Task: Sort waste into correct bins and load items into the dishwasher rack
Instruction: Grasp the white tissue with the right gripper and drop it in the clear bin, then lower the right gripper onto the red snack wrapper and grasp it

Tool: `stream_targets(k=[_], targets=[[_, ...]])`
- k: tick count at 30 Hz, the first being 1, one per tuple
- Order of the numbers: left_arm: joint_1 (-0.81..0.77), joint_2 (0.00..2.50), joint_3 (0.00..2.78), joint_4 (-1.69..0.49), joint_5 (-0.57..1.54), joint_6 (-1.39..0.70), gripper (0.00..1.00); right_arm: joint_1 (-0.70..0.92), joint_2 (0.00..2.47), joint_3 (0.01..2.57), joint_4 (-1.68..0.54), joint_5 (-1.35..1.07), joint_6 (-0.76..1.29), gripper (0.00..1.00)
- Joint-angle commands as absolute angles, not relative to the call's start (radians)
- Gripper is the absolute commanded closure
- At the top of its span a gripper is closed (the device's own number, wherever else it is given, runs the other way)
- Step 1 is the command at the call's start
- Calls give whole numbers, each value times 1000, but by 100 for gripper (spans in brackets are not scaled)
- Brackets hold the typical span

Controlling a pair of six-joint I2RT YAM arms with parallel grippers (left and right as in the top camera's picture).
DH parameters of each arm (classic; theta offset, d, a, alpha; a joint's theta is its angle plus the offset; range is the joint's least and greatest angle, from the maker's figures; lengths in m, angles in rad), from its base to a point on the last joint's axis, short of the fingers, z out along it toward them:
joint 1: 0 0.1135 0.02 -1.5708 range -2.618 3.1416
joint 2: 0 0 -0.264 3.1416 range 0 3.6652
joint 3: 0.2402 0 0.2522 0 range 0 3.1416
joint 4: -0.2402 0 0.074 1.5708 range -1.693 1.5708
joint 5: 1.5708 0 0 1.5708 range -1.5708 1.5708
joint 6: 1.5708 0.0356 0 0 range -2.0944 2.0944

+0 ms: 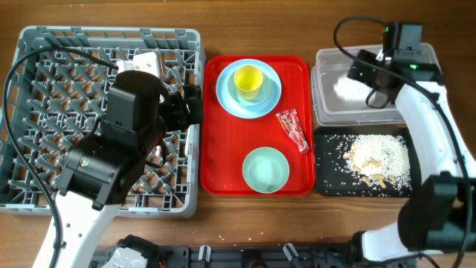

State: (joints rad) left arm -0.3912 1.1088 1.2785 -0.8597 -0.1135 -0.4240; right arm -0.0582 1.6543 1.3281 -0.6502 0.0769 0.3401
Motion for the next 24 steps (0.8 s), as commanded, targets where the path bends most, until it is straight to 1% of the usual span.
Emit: stream_targets(k=[1,2,3,4,5,6,8,9,12,14,18,24], targets=[[-387,1105,1285,-857,-109,-430,0,-67,1638,1345,-702,-15,266,0],[-387,1105,1285,-857,-109,-430,0,-65,1608,1368,-749,-88,273,0],[-387,1105,1285,-857,-109,-430,0,-51,1548,1405,-830,-247,253,0],[-387,1105,1285,-857,-109,-430,0,-32,1509,1418,-876,-296,232,0],[-387,1105,1285,-857,-109,-430,0,11,1451,1421,-938,-303,203,1],[-387,1105,1285,-857,-109,-430,0,68,1405,1420,-1014,-304,158,4],[-387,1105,1285,-857,-109,-430,0,193,1370,1411,-1132,-298,130,14],[-387,1105,1285,-857,-109,-430,0,239,1371,1400,-1154,-290,131,16],[-387,1105,1285,-857,-109,-430,0,388,1377,1285,-1121,-279,149,18],[-387,1105,1285,-857,-109,-430,0,428,1384,1193,-1049,-241,194,18],[-387,1105,1285,-857,-109,-430,0,438,1420,1034,-900,-240,194,18],[-387,1105,1285,-857,-109,-430,0,439,1433,1012,-852,-234,183,18]])
